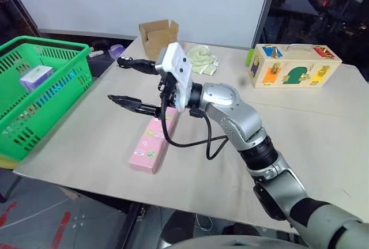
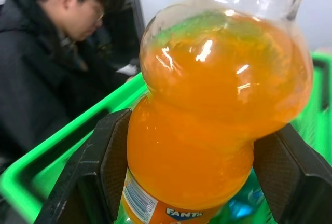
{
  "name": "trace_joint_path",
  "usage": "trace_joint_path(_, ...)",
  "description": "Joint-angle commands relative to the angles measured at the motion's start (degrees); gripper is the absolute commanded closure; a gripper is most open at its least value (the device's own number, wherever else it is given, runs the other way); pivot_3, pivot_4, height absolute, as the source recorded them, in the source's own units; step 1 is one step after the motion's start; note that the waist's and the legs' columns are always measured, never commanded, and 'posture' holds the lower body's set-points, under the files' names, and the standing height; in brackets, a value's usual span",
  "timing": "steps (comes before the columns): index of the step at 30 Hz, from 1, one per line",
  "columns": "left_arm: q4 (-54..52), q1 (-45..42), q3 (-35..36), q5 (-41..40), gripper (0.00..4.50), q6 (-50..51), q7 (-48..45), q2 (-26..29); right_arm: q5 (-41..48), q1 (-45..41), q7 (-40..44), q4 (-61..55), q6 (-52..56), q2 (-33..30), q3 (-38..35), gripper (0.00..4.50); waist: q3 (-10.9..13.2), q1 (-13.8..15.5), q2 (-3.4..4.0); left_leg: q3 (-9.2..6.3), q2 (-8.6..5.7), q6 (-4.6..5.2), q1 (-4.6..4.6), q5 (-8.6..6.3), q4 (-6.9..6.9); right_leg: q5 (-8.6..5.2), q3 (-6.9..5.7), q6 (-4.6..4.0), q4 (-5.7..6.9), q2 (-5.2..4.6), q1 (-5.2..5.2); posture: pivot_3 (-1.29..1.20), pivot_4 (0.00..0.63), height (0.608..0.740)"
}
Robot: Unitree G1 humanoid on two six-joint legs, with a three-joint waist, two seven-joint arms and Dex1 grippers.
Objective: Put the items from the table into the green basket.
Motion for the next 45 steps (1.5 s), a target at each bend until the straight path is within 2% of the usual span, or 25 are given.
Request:
trace_joint_path(1, 0.82, -4.64, -1.49, 1.41, 1.67, -3.28, 0.94, -0.27, -0.34, -0.61, -0.4, -2.4, -0.39, -0.51, -0.49, 0.05, 0.0, -0.53, 0.0, -0.01, 0.0, -0.01, 0.03, 0.01, 0.02, 0.0, 0.0, 0.0, 0.08, 0.01, 0.0, 0.33, 0.0, 0.74)
trace_joint_path(4, 2.74, -5.77, -1.63, 2.0, 1.67, -3.69, 3.45, -1.91, -0.48, -0.11, -0.61, -3.14, 0.15, -1.29, -0.41, 0.05, 0.0, -1.7, 0.0, -0.11, 0.0, -0.15, 0.08, 0.11, 0.02, -0.01, -0.03, -0.02, 0.23, 0.03, 0.0, 0.3, 0.0, 0.74)
trace_joint_path(11, 5.21, -3.28, 3.21, -1.46, 1.67, -3.32, 8.71, -3.87, 0.04, 0.94, 0.08, -4.8, 0.27, -2.7, -0.19, 0.05, -0.04, -5.83, -0.07, -0.35, 0.01, -0.25, 0.05, 0.18, 0.03, 0.02, -0.13, -0.05, 0.27, 0.05, 0.01, 0.25, 0.0, 0.74)
trace_joint_path(12, 5.27, -2.49, 4.06, -1.96, 0.62, -3.22, 8.82, -4.11, 0.19, 0.92, 0.36, -4.92, 0.18, -2.76, -0.14, 0.0, -0.04, -6.14, -0.07, -0.35, 0.01, -0.25, 0.05, 0.18, 0.02, 0.03, -0.13, -0.06, 0.27, 0.04, 0.01, 0.25, 0.0, 0.74)
trace_joint_path(13, 5.26, -1.81, 4.71, -2.3, 0.18, -3.22, 9.1, -4.28, 0.33, 0.88, 0.55, -4.99, 0.09, -2.78, -0.14, 0.0, -0.04, -6.69, -0.06, -0.38, 0.01, -0.25, 0.04, 0.18, 0.02, 0.03, -0.15, -0.06, 0.28, 0.04, 0.0, 0.25, 0.0, 0.74)
trace_joint_path(22, -1.9, 5.89, 10.33, -7.04, 0.08, -1.75, 2.58, -4.44, 0.8, 0.91, 0.88, -5.06, 0.0, -2.68, -0.22, 0.0, -0.02, -8.66, -0.03, -0.38, 0.01, -0.26, 0.12, 0.18, -0.05, 0.03, -0.15, -0.08, 0.41, 0.02, 0.0, 0.26, 0.0, 0.74)
trace_joint_path(24, -7.59, 8.2, 12.01, -8.99, 0.08, 0.92, 0.35, -5.06, 0.84, 0.96, 1.28, -4.86, -0.23, -2.99, -0.27, 0.0, -0.03, -8.76, -0.03, -0.38, 0.01, -0.26, 0.13, 0.19, -0.04, 0.03, -0.15, -0.08, 0.42, 0.02, 0.01, 0.26, 0.0, 0.74)
trace_joint_path(25, -13.64, 10.51, 13.5, -10.85, 0.08, 4.1, -0.58, -6.31, 0.87, 1.04, 1.67, -4.76, -0.4, -3.35, -0.35, 0.0, -0.02, -8.73, -0.03, -0.39, 0.01, -0.26, 0.13, 0.19, -0.03, 0.03, -0.16, -0.08, 0.43, 0.01, 0.02, 0.26, 0.0, 0.74)
trace_joint_path(30, -51.25, 23.61, 20.98, -23.17, 0.08, 26.36, 2.49, -15.47, 0.36, 1.18, 3.2, -3.79, -1.49, -5.79, -1.01, 0.0, -0.01, -8.65, -0.01, -0.4, -0.1, -0.27, 0.22, 0.19, -0.03, 0.03, -0.2, -0.08, 0.41, -0.22, 0.17, 0.28, 0.0, 0.74)
trace_joint_path(35, -80.1, 31.81, 18.75, -33.74, 0.08, 42.76, 11.18, -23.31, 0.76, 4.2, 6.61, -5.51, -1.56, -11.97, -1.81, 0.0, -0.01, -8.53, -0.01, -0.39, -0.19, -0.27, 0.25, 0.19, -0.01, 0.04, -0.17, -0.06, 0.37, -0.34, 0.24, 0.27, 0.0, 0.74)
trace_joint_path(40, -93.5, 36.53, 12.64, -33.92, 0.08, 53.02, 23.68, -27.43, 1.4, 8.37, 9.97, -8.89, -0.4, -18.58, -1.73, 0.0, 0.08, -8.06, 0.18, -0.41, -0.23, -0.26, 0.39, 0.2, -0.01, 0.04, -0.14, -0.06, 0.38, -0.33, 0.37, 0.25, 0.0, 0.74)
trace_joint_path(42, -96.11, 35.45, 7.96, -36.57, 0.08, 63.75, 30.08, -26.24, 0.95, 10.65, 12.06, -10.43, 0.16, -22.93, -1.59, 0.0, 0.11, -8.05, 0.23, -0.43, -0.19, -0.26, 0.44, 0.2, -0.02, 0.04, -0.11, -0.07, 0.43, -0.22, 0.37, 0.21, 0.0, 0.74)
trace_joint_path(45, -94.78, 25.38, 2.14, -39.14, 0.08, 81.96, 38.12, -27.25, 0.0, 13.72, 14.69, -12.17, 0.2, -29.4, -1.9, 0.0, 0.15, -7.4, 0.29, -0.54, -0.19, -0.25, 0.44, 0.2, 0.01, 0.03, -0.22, -0.06, 0.41, -0.21, 0.42, 0.18, 0.0, 0.74)
